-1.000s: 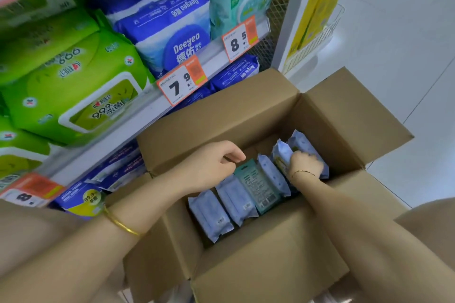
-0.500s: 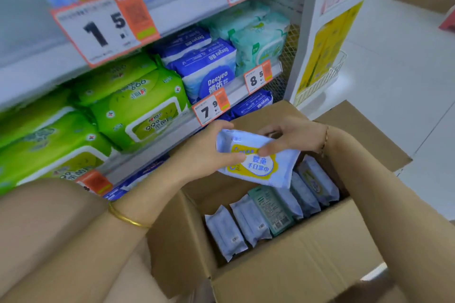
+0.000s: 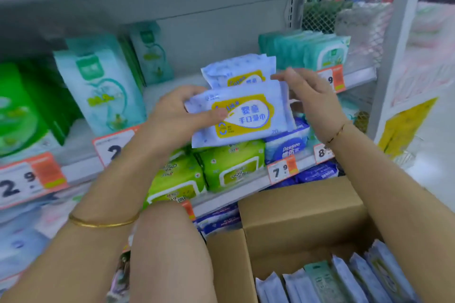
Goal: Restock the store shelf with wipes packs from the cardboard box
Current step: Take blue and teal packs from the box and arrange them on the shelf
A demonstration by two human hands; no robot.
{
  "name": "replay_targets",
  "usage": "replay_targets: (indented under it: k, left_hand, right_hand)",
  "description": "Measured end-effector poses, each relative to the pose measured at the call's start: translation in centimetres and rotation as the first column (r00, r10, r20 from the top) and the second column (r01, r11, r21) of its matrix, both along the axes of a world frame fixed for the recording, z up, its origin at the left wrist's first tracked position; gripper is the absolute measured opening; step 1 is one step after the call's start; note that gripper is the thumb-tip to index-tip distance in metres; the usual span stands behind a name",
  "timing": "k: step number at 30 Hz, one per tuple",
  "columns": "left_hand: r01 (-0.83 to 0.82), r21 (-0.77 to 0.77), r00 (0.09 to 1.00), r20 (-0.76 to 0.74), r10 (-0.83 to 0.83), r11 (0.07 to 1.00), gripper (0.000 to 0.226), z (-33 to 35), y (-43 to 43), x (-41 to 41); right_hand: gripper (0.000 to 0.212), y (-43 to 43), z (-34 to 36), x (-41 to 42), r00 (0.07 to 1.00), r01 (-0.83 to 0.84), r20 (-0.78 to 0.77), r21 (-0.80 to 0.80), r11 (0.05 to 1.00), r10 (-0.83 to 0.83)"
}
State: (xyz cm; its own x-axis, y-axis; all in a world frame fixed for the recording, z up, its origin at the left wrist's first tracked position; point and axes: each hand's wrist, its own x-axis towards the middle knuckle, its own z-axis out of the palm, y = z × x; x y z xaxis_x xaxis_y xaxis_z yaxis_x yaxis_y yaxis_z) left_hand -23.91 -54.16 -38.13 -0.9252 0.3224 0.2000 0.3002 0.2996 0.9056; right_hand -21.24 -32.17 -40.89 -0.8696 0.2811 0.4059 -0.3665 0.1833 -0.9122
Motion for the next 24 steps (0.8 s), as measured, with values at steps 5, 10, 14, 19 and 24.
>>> replay_targets:
  k: [5,10,14,19,24]
  left_hand:
    - [-0.191,0.201,0.962,-0.155,0.223,0.961,0.035,4.2,-2.5,-3.8]
    - [-0.349,0.292,0.818,-0.369,0.442,0.89,0.034,4.4,-1.2,-8.3]
    - [-0.428,0.244,0.753,-0.435,0.493,0.87,0.046,3.4,0.3,-12.6]
    - [-0.359,0.078,0.836,-0.416,0.358,0.93,0.045,3.1,3.0,-16.9]
    - [-0.077,0.008,0.977,-0.197,0.077,0.997,0.025,0.6,4.4,-18.3]
  right_hand:
    - [0.037,-0.9,2.2,-4.4,0.938,0.346,-0.216,0.59,0.73,-0.27]
    - [0.049,-2.7,2.4,-8.2,0.921,0.302,-0.168,0.879,0.369,-0.352]
    - [0.065,-3.6,1.0,-9.2,0.907,0.323,-0.218,0.908,0.266,-0.36]
    - [0.047,-3.1,0.2,-9.5,0.877,0.407,-0.318,0.89,0.207,-0.36]
    - [0.047,-2.9,-0.1,-9.6,0.879,0.409,-0.328,0.891,0.195,-0.346]
